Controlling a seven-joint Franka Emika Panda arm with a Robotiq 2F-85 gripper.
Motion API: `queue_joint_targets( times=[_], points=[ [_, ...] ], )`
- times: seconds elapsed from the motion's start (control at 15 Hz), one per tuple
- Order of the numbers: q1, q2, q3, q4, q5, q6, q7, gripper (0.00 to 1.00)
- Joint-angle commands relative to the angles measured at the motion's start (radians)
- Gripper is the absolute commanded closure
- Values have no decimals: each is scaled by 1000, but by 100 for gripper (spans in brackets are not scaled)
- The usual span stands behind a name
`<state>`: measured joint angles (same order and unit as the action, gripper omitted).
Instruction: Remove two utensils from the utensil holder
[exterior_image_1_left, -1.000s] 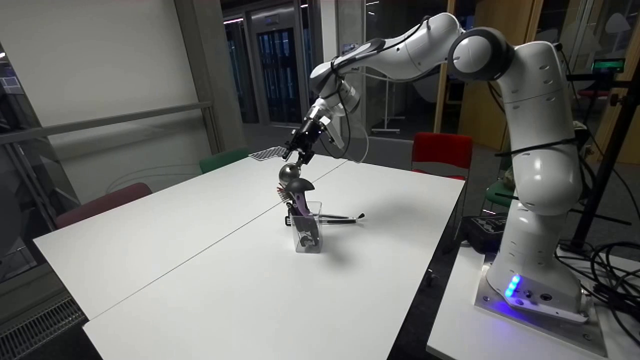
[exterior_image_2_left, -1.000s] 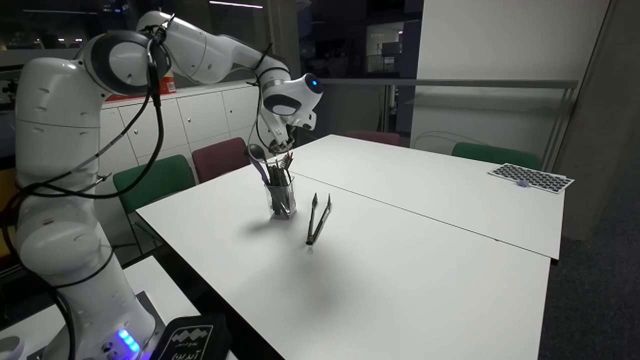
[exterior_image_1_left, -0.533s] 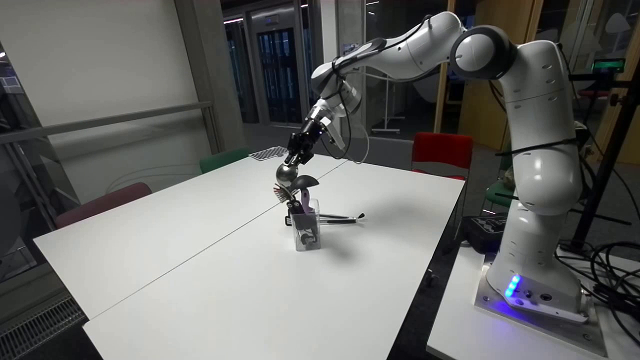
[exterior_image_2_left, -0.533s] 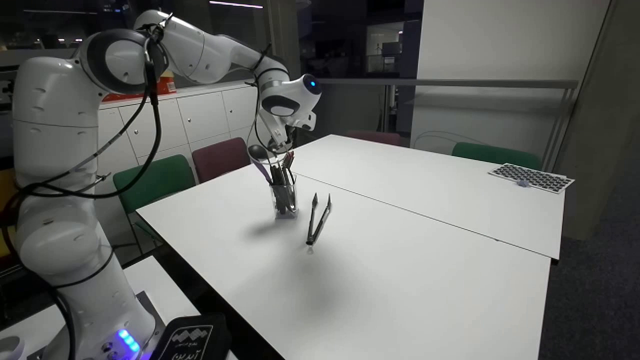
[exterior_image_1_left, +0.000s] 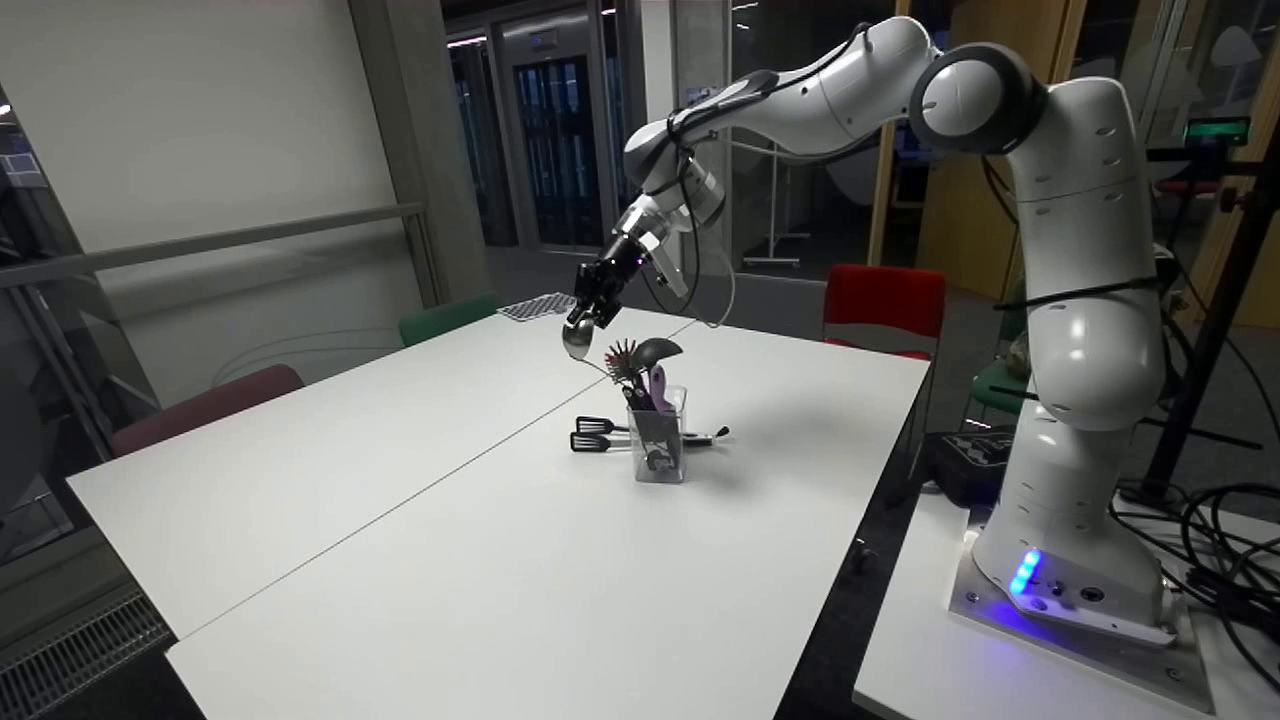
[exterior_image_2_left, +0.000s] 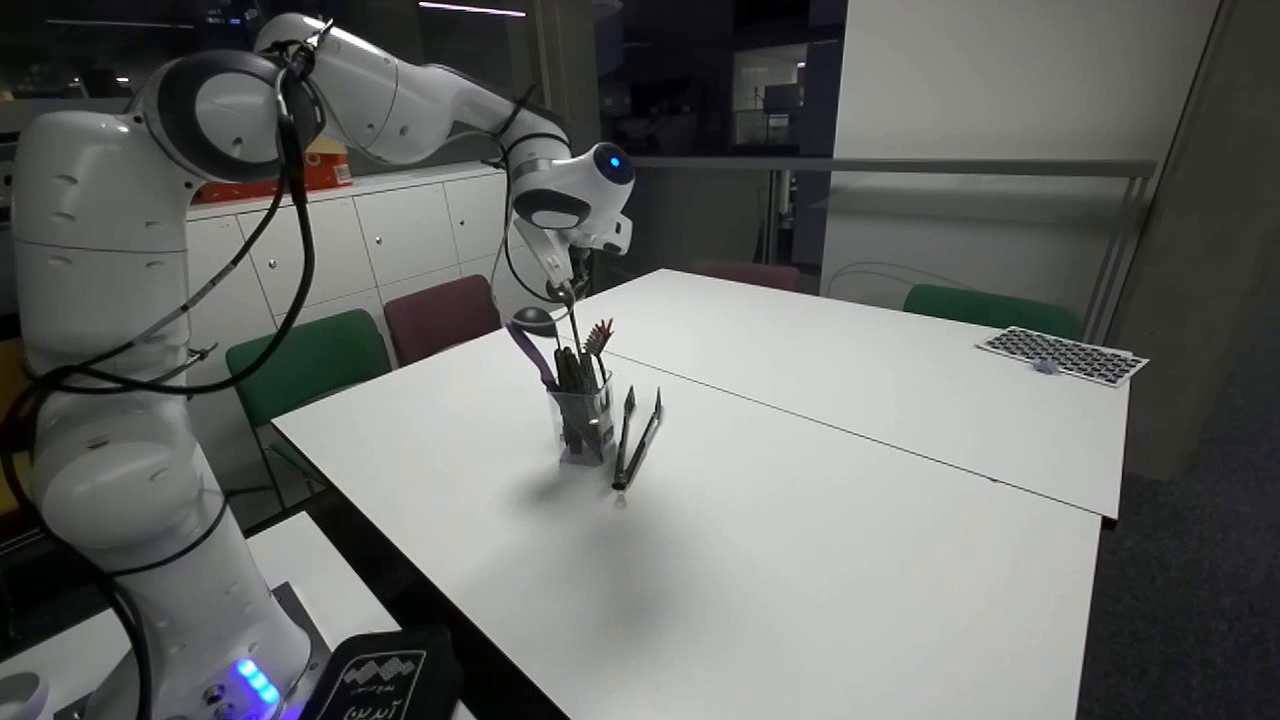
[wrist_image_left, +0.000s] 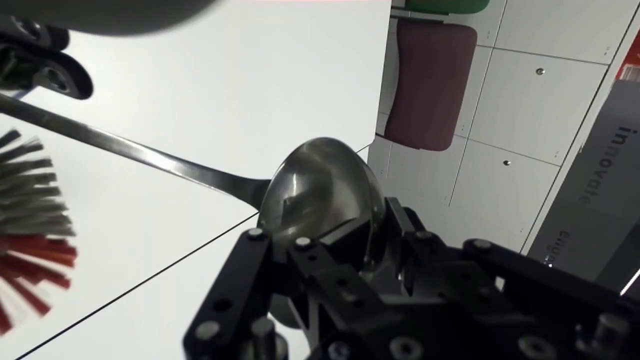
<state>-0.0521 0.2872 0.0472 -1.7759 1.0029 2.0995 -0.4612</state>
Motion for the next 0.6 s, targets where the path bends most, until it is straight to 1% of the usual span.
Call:
queue_joint_targets(
  times=[0.0, 0.33, 0.53],
  points=[
    [8, -97, -3, -79, 18, 66, -32, 99],
    [17, -149, -6, -111, 8, 103, -28, 99],
    [31, -195, -6, -133, -24, 136, -12, 99]
  ],
)
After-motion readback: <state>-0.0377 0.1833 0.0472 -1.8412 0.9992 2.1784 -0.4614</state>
